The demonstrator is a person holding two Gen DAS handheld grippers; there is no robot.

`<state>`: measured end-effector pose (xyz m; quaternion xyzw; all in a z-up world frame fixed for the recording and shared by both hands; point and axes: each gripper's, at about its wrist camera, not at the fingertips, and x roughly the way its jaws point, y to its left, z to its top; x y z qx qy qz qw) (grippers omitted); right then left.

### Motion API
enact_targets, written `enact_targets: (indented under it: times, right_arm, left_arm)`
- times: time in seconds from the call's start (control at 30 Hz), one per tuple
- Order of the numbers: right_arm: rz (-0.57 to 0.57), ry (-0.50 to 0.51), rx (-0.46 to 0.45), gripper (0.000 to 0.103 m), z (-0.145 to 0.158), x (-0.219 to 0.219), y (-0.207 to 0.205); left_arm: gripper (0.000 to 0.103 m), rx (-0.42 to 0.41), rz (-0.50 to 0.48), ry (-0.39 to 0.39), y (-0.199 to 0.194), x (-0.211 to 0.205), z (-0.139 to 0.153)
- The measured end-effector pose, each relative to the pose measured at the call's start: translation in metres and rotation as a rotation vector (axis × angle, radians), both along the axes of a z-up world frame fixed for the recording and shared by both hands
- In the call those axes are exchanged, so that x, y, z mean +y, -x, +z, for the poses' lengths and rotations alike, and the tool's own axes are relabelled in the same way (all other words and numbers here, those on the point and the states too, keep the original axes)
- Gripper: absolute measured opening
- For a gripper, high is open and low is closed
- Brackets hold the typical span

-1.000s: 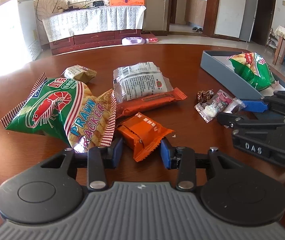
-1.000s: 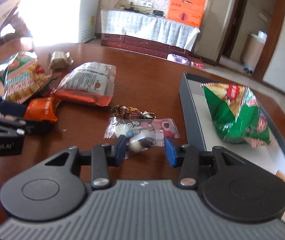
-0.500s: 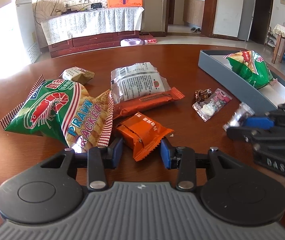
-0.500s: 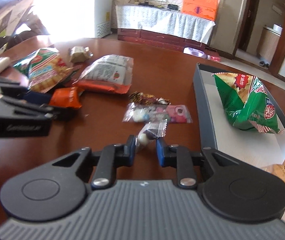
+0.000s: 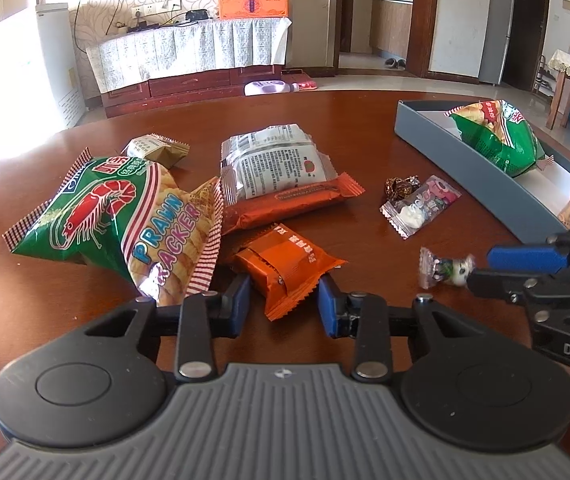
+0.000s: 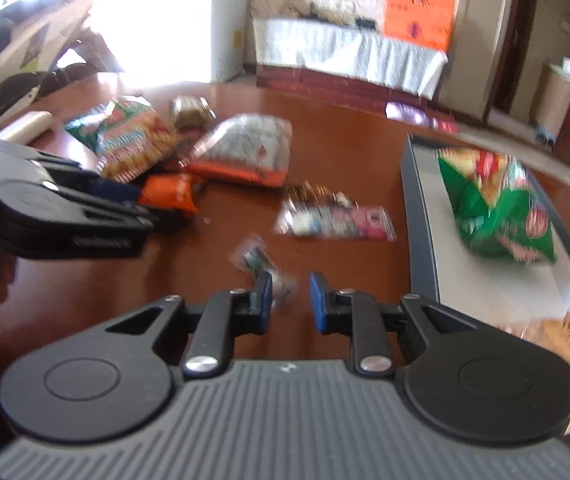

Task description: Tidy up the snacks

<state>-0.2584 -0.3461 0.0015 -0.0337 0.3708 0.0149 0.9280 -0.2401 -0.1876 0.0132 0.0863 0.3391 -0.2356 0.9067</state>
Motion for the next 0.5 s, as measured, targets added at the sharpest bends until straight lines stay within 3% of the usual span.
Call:
enact_targets:
  times: [0.1,0.17,0.23,0.4,0.5]
  right_arm:
    - [-0.02,-0.09,-0.005,0.031,0.001,-0.009,0.0]
    - [-0.004,-0.121,-0.041,0.065,0.005,-0.007,0.0]
    - [0.014,-0.052,-0.063,0.077,0.004,0.003,-0.004]
    - [0.04,0.002,0.016,0.077,-0.009,0.015,-0.026]
    - [0.049,0.038,0.005,0.071,-0.008,0.018,-0.026]
  left_arm:
    - [0.042,0.0,0.001,0.002,0.0,0.0,0.0]
    - [0.042,0.0,0.0,0.003,0.0,0.0,0.0]
    - [0.042,0.0,-0.002,0.003,-0.001,0.0,0.0]
    - [0.042,0.001,-0.009,0.007,-0.001,0.001,-0.001]
    - [0.042,0.001,-0.013,0.006,-0.001,0.001,0.0]
